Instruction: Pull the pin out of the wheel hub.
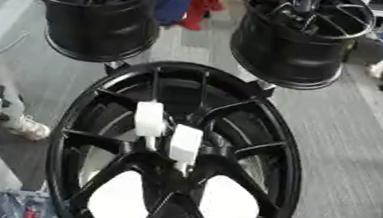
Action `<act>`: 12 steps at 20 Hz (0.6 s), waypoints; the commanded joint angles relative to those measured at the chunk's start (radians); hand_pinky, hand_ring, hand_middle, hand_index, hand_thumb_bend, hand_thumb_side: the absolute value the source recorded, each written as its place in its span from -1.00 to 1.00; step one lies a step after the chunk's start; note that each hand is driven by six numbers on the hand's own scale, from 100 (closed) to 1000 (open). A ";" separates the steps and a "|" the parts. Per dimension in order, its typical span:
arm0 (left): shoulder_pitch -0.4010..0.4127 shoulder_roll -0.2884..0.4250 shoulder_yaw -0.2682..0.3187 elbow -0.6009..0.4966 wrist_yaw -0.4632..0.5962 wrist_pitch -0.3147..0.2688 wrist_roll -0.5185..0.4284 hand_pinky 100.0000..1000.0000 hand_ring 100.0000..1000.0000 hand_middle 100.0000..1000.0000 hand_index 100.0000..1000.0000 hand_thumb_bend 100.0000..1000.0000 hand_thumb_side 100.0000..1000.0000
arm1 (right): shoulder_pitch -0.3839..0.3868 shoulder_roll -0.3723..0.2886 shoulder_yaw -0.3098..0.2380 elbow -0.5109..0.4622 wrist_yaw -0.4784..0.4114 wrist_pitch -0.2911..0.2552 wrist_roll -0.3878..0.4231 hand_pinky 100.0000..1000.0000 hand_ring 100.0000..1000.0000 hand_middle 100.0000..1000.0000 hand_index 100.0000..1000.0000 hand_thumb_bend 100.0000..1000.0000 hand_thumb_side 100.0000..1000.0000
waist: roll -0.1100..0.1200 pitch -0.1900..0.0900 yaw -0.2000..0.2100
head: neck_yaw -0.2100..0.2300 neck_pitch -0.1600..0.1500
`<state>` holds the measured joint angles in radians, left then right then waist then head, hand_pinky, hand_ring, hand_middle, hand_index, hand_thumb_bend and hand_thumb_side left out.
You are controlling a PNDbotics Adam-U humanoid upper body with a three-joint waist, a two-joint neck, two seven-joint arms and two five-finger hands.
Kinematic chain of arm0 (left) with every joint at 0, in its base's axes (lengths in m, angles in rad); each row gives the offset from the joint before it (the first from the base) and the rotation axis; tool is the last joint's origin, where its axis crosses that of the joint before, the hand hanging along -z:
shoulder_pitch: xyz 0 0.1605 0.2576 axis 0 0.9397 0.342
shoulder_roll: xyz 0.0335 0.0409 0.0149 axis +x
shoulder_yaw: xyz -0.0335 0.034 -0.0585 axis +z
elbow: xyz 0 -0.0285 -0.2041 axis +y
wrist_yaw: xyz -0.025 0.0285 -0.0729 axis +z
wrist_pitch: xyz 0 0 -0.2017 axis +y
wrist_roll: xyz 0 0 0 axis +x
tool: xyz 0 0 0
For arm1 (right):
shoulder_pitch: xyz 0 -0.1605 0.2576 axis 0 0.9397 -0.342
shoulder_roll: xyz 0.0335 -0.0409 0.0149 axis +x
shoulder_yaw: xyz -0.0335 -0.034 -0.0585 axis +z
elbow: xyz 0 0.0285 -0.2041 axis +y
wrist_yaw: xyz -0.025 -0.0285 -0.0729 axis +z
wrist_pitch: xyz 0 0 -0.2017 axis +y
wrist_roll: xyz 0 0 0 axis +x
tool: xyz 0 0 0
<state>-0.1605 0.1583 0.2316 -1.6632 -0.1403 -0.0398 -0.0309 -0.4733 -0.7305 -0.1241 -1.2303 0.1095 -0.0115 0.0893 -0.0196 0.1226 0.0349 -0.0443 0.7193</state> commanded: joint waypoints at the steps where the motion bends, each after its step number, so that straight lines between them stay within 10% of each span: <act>1: -0.015 0.021 0.005 -0.022 -0.001 -0.001 0.003 -0.06 0.17 0.27 0.56 -0.89 0.00 | 0.042 0.005 -0.049 0.003 0.048 -0.025 -0.055 0.39 0.52 0.71 0.80 -0.05 -0.50 | 0.002 -0.011 0.000 | 0.001 -0.012; 12: -0.007 0.008 -0.011 -0.017 0.003 -0.002 -0.013 -0.06 0.17 0.27 0.56 -0.89 0.00 | 0.339 0.257 -0.221 -0.174 0.010 -0.111 -0.238 0.23 0.36 0.53 0.70 -0.15 -0.52 | 0.007 -0.030 0.027 | -0.024 0.000</act>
<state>-0.1598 0.1563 0.2244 -1.6632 -0.1401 -0.0400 -0.0384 -0.1289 -0.4686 -0.3304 -1.3541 0.1372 -0.1060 -0.1261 -0.0109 0.1031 0.0630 -0.0626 0.7203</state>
